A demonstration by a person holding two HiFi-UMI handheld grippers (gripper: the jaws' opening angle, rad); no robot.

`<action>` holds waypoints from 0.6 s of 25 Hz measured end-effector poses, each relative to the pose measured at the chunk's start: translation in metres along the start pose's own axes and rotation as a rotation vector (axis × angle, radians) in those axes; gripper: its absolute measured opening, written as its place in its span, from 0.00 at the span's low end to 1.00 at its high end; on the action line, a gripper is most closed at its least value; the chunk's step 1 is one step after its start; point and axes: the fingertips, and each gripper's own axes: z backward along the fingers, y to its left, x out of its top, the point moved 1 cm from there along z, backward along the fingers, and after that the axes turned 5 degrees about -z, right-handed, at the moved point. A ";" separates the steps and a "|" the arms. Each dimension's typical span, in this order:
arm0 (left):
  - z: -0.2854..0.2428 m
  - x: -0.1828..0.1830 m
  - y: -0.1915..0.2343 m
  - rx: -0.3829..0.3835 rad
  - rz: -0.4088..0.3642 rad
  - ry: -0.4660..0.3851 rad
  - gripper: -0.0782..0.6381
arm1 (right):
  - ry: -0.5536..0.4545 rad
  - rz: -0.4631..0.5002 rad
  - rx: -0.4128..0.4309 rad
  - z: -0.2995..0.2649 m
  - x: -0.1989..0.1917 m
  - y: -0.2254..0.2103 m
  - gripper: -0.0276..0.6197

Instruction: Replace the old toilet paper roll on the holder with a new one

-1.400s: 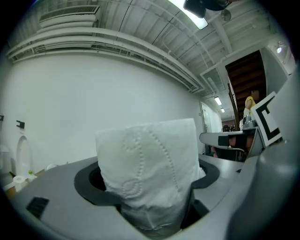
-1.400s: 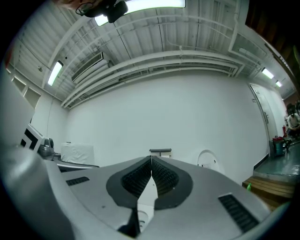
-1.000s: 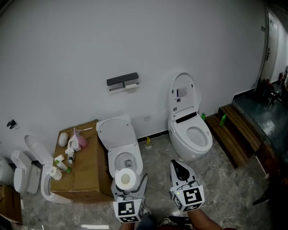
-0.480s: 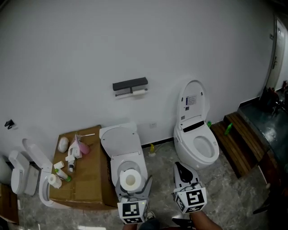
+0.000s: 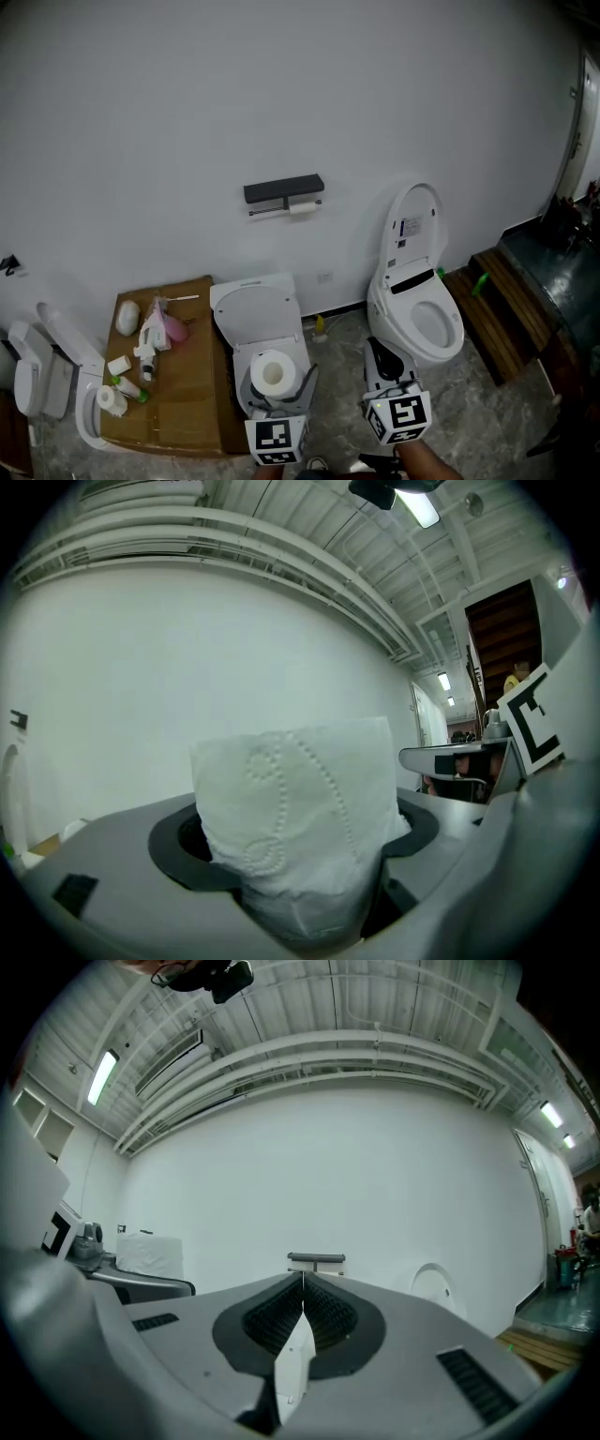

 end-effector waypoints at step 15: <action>-0.075 -0.006 0.032 -0.055 0.016 0.026 0.75 | 0.002 -0.030 -0.036 -0.079 -0.013 -0.018 0.07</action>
